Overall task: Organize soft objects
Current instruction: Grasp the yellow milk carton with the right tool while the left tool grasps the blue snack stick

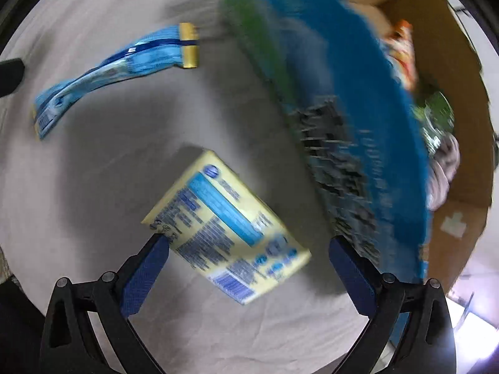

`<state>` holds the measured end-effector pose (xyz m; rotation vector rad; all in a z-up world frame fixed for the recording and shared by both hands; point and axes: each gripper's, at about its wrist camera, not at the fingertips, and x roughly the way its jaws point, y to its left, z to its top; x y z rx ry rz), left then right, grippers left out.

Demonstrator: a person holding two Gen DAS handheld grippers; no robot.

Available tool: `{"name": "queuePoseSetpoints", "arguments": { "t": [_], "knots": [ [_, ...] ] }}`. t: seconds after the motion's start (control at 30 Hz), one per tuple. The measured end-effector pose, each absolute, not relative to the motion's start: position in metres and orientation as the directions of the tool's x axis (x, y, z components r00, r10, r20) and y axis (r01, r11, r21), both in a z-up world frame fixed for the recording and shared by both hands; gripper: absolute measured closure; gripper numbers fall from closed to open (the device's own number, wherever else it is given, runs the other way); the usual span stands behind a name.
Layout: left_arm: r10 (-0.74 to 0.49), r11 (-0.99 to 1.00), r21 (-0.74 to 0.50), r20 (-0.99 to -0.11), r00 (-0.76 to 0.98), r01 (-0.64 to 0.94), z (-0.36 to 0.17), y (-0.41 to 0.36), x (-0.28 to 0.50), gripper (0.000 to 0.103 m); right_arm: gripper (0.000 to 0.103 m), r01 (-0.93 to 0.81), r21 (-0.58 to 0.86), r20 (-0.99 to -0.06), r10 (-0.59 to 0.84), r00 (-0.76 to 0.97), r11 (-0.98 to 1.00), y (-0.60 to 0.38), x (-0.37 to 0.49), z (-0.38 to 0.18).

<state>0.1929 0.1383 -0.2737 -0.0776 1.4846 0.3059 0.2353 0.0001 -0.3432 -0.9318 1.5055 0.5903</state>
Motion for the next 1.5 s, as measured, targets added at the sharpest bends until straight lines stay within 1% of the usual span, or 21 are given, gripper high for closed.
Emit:
{"name": "queuePoseSetpoints", "arguments": {
  "t": [0.1,0.17,0.23,0.33,0.4,0.43,0.53,0.63,0.7,0.73,0.77,0.9,0.93,0.97,1.0,1.07,1.1,1.2,1.27,1.3,1.5],
  "knots": [
    [0.161,0.960,0.146,-0.986,0.045,-0.238,-0.283,0.138,0.192,0.001,0.000,-0.853,-0.180,-0.967,-0.246,0.063,0.490,0.007,0.225,-0.351],
    [0.169,0.962,0.156,-0.985,0.038,-0.223,-0.289,0.135,0.194,0.001,0.009,-0.863,-0.134,-0.970,-0.242,0.014,0.487,0.008,0.220,-0.359],
    [0.174,0.966,0.163,-0.984,0.035,-0.201,-0.296,0.131,0.197,0.001,0.010,-0.867,-0.157,-0.966,-0.257,0.035,0.473,0.007,0.218,-0.363],
    [0.175,0.970,0.168,-0.984,0.025,-0.173,-0.309,0.127,0.203,0.001,0.011,-0.845,-0.140,-0.967,-0.255,0.005,0.516,0.002,0.213,-0.370],
    [0.181,0.971,0.178,-0.983,0.009,-0.161,-0.317,0.125,0.207,0.001,0.023,-0.814,-0.131,-0.962,-0.271,-0.034,0.566,-0.009,0.217,-0.369],
    [0.176,0.973,0.173,-0.984,0.002,-0.154,-0.320,0.124,0.209,0.001,0.025,-0.796,-0.119,-0.960,-0.274,-0.061,0.593,-0.018,0.222,-0.366],
    [0.163,0.977,0.164,-0.986,-0.017,-0.137,-0.330,0.120,0.214,0.001,0.026,-0.715,-0.022,-0.968,-0.194,-0.160,0.699,-0.037,0.232,-0.362],
    [0.164,0.978,0.167,-0.986,-0.030,-0.127,-0.337,0.119,0.217,0.001,0.024,-0.710,-0.074,-0.978,-0.191,-0.086,0.700,-0.044,0.245,-0.361],
    [0.168,0.979,0.170,-0.985,-0.032,-0.113,-0.339,0.115,0.219,0.001,0.025,-0.696,-0.060,-0.977,-0.185,-0.107,0.716,-0.049,0.249,-0.370],
    [0.167,0.980,0.169,-0.985,-0.031,-0.103,-0.341,0.113,0.220,0.001,0.027,-0.677,-0.048,-0.980,-0.167,-0.111,0.734,-0.050,0.251,-0.372],
    [0.172,0.980,0.174,-0.985,-0.033,-0.095,-0.342,0.111,0.220,0.001,0.035,-0.638,-0.035,-0.983,-0.141,-0.116,0.769,-0.055,0.253,-0.372],
    [0.178,0.983,0.179,-0.984,-0.017,-0.037,-0.344,0.099,0.223,0.001,0.036,-0.446,0.047,-0.978,-0.048,-0.201,0.894,-0.089,0.272,-0.365],
    [0.180,0.983,0.180,-0.984,-0.015,-0.024,-0.346,0.095,0.225,0.002,0.036,-0.383,0.046,-0.976,-0.040,-0.214,0.923,-0.098,0.261,-0.364],
    [0.185,0.983,0.185,-0.983,-0.013,-0.006,-0.347,0.091,0.226,0.009,0.036,-0.347,0.037,-0.973,-0.045,-0.225,0.937,-0.105,0.259,-0.364],
    [0.186,0.983,0.186,-0.982,-0.019,0.002,-0.350,0.087,0.228,0.026,0.036,-0.303,0.031,-0.971,-0.043,-0.235,0.953,-0.115,0.257,-0.362],
    [0.163,0.987,0.163,-0.986,-0.042,0.001,-0.353,0.082,0.229,0.047,0.036,-0.212,0.034,-0.970,-0.019,-0.244,0.977,-0.134,0.253,-0.359],
    [0.153,0.988,0.153,-0.987,-0.039,-0.003,-0.352,0.080,0.229,0.060,0.036,-0.175,0.030,-0.970,-0.013,-0.241,0.984,-0.143,0.251,-0.358],
    [0.134,0.991,0.135,-0.990,-0.052,-0.020,-0.351,0.072,0.225,0.077,0.036,-0.095,0.025,-0.972,0.002,-0.234,0.995,-0.167,0.242,-0.355],
    [0.105,0.993,0.107,-0.993,-0.063,-0.039,-0.351,0.067,0.216,0.086,0.036,-0.057,0.032,-0.971,0.018,-0.240,0.998,-0.182,0.238,-0.354],
    [0.092,0.994,0.096,-0.993,-0.071,-0.050,-0.351,0.063,0.209,0.088,0.036,-0.051,0.031,-0.969,0.017,-0.245,0.998,-0.187,0.255,-0.354],
    [0.043,0.998,0.048,-0.994,-0.099,-0.044,-0.347,0.030,0.169,0.089,0.036,-0.012,0.042,-0.963,0.038,-0.267,0.999,-0.207,0.259,-0.350]
  ]
}}
